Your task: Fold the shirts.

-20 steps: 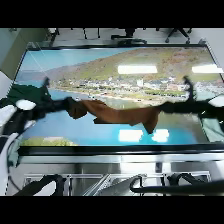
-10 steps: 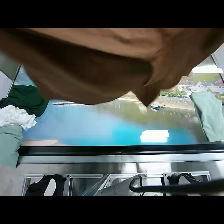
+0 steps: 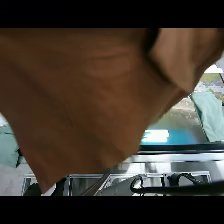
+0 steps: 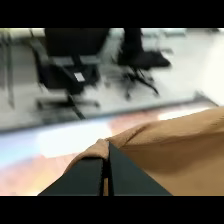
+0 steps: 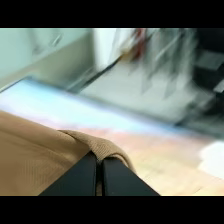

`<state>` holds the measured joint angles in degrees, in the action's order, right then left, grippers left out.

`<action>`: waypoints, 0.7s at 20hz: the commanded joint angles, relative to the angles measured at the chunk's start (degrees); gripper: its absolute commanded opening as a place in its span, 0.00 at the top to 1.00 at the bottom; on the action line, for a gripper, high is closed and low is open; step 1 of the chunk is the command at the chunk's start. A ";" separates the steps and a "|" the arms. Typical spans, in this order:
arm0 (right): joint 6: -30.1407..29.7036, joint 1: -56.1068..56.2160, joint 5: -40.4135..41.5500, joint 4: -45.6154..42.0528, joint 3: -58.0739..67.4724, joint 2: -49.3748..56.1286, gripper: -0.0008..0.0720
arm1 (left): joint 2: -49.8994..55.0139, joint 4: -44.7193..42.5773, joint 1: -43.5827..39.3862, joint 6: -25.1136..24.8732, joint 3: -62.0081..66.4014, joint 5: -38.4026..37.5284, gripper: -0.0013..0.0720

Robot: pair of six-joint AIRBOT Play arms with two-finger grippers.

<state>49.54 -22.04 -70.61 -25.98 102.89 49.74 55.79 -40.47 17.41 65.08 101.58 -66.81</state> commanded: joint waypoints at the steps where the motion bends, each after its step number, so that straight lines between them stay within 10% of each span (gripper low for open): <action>1: -4.96 3.32 2.62 5.44 -12.35 11.76 0.96 | 16.15 -0.61 -9.31 -4.04 -8.22 2.89 0.96; 9: -8.46 10.14 23.80 7.61 -15.47 37.81 0.86 | 55.54 -0.13 -16.55 -1.92 8.35 7.69 0.95; 10: -8.44 9.75 23.61 7.61 -14.78 38.03 0.56 | 56.83 -0.09 -16.20 -0.96 10.73 6.43 0.81; 11: -8.46 8.85 22.56 7.17 -13.99 37.57 0.38 | 57.46 -0.07 -15.28 -0.26 13.05 4.35 0.25; 12: -8.31 7.50 20.26 5.35 -13.16 36.61 0.37 | 57.61 -0.37 -14.40 1.16 15.28 1.79 0.07; 14: -3.34 3.30 13.25 -0.26 -12.76 32.87 0.38 | 56.52 -0.59 -11.10 3.50 18.03 -5.51 0.08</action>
<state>42.19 -15.27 -51.72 -20.88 89.12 84.42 110.63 -40.73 3.62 65.32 114.54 -64.23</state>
